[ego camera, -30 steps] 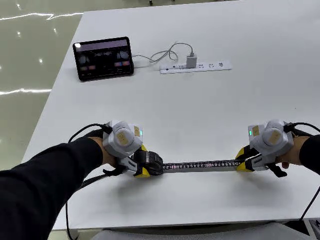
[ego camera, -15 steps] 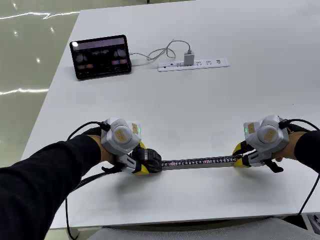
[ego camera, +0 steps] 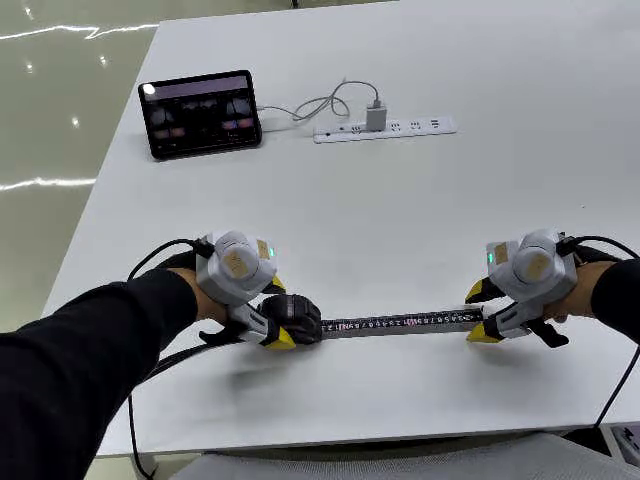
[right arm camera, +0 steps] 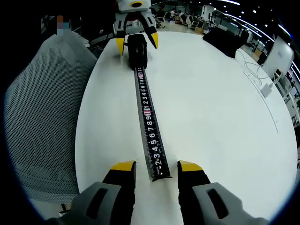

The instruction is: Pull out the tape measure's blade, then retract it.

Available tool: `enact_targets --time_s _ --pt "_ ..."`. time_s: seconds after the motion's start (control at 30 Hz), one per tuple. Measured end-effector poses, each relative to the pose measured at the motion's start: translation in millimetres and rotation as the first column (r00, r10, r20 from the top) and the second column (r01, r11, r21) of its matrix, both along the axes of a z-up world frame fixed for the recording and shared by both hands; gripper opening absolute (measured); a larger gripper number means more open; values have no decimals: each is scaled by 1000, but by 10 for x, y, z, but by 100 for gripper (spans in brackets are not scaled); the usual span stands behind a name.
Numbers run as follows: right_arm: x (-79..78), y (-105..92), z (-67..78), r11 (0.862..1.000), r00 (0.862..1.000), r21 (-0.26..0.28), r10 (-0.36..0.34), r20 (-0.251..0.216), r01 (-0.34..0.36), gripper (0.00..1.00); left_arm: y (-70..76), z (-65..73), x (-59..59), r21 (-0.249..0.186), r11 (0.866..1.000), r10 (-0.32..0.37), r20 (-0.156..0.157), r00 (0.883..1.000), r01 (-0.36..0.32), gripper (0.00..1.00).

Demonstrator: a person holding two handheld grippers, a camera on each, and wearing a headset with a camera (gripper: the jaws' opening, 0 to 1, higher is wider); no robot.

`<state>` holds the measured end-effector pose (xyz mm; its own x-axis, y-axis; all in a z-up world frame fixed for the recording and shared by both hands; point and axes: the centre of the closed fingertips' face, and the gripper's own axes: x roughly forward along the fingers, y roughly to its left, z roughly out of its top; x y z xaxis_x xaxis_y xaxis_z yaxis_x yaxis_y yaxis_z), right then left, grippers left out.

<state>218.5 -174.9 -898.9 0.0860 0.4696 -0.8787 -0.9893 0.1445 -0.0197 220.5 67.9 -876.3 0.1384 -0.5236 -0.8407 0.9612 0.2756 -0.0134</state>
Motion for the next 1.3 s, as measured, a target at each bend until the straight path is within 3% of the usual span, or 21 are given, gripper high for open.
enact_targets --time_s 0.07,0.2,0.33,0.53,0.63,0.7,0.8,0.83,0.9,0.93,0.97,1.03,1.1,1.17,1.27,1.3 --pt "18 -3 8 1000 1000 3 -13 4 13 33 51 -5 22 17 1000 22 4 1000 -22 58" --pt "32 -10 15 999 999 12 -45 6 45 40 100 27 47 -4 997 73 -3 997 -73 63" --pt "21 -50 15 997 997 5 -82 5 82 46 149 67 126 -34 988 154 22 988 -153 81" --pt "18 -93 48 988 989 23 -150 3 150 54 261 120 141 -55 974 223 21 975 -222 93" --pt "35 -114 88 979 980 45 -201 8 200 59 320 160 142 -75 960 272 9 962 -270 95" --pt "55 -112 123 967 970 87 -243 11 242 62 370 182 129 -87 950 301 -4 954 -300 95" --pt "42 -136 185 949 955 118 -297 13 293 69 439 248 171 -143 916 378 -7 926 -375 98" --pt "37 -148 211 941 949 133 -315 19 310 71 459 290 181 -171 898 410 -13 912 -406 100" --pt "23 -174 235 930 940 153 -341 19 334 73 502 353 189 -206 873 448 -16 894 -442 100" --pt "14 -202 233 921 932 167 -361 20 353 74 540 396 193 -230 854 476 -18 879 -467 100" --pt "3 -219 230 914 926 172 -376 17 368 74 566 425 198 -243 844 489 -13 872 -477 100" --pt "-33 -269 210 905 918 174 -397 21 387 77 620 515 261 -309 815 520 17 854 -490 100" --pt "-73 -304 213 900 913 178 -408 22 398 80 652 567 182 -318 800 538 2 843 -509 100" --pt "-97 -333 247 886 902 196 -431 18 420 81 692 595 133 -331 790 551 15 834 -516 100" --pt "-171 -352 306 868 890 217 -455 -16 447 78 757 564 70 -351 773 566 2 825 -529 100" --pt "-175 -363 332 863 886 225 -463 -5 452 79 769 560 45 -359 769 566 -1 824 -529 100"
